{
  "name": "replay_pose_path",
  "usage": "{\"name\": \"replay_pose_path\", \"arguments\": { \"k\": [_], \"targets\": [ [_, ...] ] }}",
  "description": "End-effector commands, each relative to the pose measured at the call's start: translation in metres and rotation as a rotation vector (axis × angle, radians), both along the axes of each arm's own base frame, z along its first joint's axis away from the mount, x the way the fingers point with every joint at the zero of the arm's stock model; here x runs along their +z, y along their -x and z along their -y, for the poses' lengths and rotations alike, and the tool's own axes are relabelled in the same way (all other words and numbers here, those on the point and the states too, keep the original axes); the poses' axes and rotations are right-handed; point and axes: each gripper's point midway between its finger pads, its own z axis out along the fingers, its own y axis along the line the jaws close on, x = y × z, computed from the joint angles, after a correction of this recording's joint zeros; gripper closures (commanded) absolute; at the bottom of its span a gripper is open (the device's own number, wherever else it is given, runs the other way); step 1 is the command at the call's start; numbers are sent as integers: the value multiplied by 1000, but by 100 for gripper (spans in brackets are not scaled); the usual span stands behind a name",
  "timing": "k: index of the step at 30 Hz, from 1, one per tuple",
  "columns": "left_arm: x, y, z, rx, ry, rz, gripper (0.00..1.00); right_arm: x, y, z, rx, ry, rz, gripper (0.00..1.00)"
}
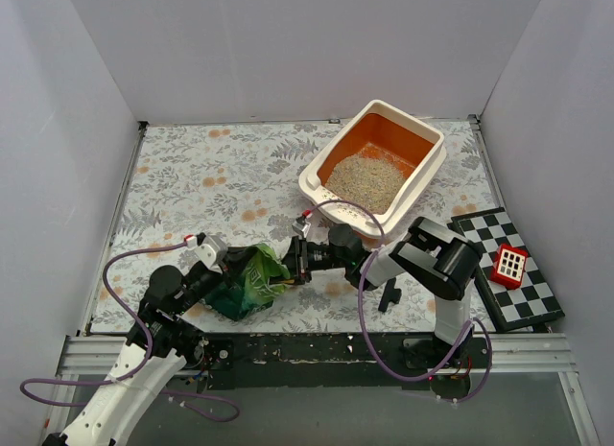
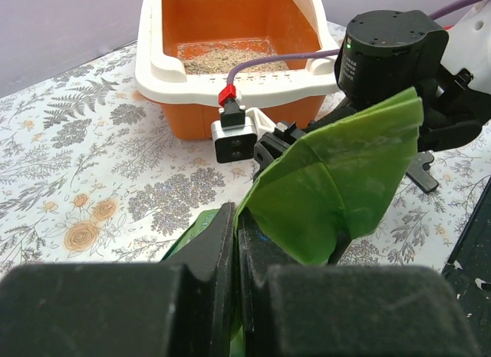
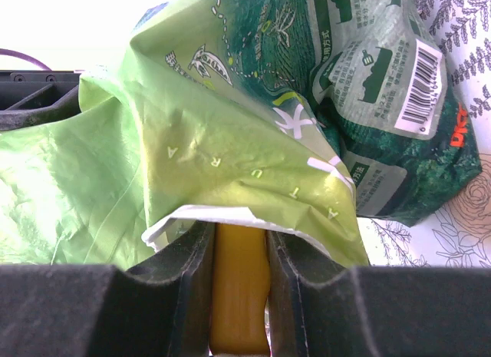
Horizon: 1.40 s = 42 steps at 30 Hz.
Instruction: Fill the litter box with clean litter
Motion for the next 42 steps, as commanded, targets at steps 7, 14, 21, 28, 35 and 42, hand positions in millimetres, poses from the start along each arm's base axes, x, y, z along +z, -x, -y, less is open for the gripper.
{"name": "replay_pose_path", "arguments": {
  "k": [7, 14, 21, 28, 35, 42],
  "targets": [
    [14, -2, -6, 35, 16, 50, 100, 90, -4, 16, -54, -333, 182, 99],
    [15, -5, -10, 67, 17, 60, 100, 101, 0, 35, -73, -356, 221, 99],
    [15, -8, -13, 89, 15, 60, 100, 112, 2, 50, -82, -368, 245, 99],
    [20, -6, -15, 96, 31, 71, 100, 118, -1, 70, -120, -376, 253, 99],
    [27, -3, -15, 88, 56, 97, 100, 117, -4, 93, -167, -385, 245, 99],
    [26, -3, -14, 82, 52, 92, 100, 122, -1, 112, -203, -392, 259, 99]
  ]
}}
